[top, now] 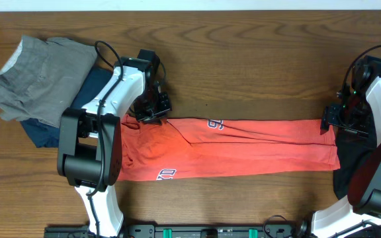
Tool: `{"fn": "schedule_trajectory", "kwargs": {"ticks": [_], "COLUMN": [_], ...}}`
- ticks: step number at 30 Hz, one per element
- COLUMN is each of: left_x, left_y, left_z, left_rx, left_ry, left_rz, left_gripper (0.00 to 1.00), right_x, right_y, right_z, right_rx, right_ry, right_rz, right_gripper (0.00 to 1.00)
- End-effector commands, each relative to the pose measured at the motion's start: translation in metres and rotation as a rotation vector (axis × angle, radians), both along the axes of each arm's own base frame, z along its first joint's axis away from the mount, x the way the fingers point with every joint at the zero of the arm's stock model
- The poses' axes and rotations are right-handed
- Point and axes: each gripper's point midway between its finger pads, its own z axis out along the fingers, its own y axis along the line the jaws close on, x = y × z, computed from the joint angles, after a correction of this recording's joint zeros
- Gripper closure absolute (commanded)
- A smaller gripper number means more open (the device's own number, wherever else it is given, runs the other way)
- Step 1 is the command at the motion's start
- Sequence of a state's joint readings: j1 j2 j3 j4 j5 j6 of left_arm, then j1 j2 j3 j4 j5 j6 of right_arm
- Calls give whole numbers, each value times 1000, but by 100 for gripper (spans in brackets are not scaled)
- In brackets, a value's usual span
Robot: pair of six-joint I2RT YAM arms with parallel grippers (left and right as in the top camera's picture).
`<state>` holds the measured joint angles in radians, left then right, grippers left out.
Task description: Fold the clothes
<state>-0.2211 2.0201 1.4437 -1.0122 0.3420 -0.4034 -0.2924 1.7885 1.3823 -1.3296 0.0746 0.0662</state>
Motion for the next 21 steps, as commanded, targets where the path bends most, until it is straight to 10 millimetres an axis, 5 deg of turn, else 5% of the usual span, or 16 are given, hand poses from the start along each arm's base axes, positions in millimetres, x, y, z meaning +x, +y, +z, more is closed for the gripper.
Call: {"fn": "schedule_trajectory", "kwargs": {"ticks": [1, 5, 15, 21], "left_x": [-3, -3, -8, -8], "left_y": [-2, -2, -8, -8], "left_z": [-3, -3, -11, -11], "left_rx": [-2, -2, 74, 73], "left_ry": [17, 14, -11, -9], "left_rz": [-2, -3, -70, -69], "left_gripper": [43, 36, 42, 63], "right_x": [0, 0, 0, 0], "right_y": [0, 0, 0, 0], "right_z": [2, 2, 2, 2], "right_rx": [4, 4, 4, 4], "right_ry": [-8, -9, -9, -9], "right_rz": [9, 9, 9, 9], "right_gripper": [30, 30, 30, 31]}}
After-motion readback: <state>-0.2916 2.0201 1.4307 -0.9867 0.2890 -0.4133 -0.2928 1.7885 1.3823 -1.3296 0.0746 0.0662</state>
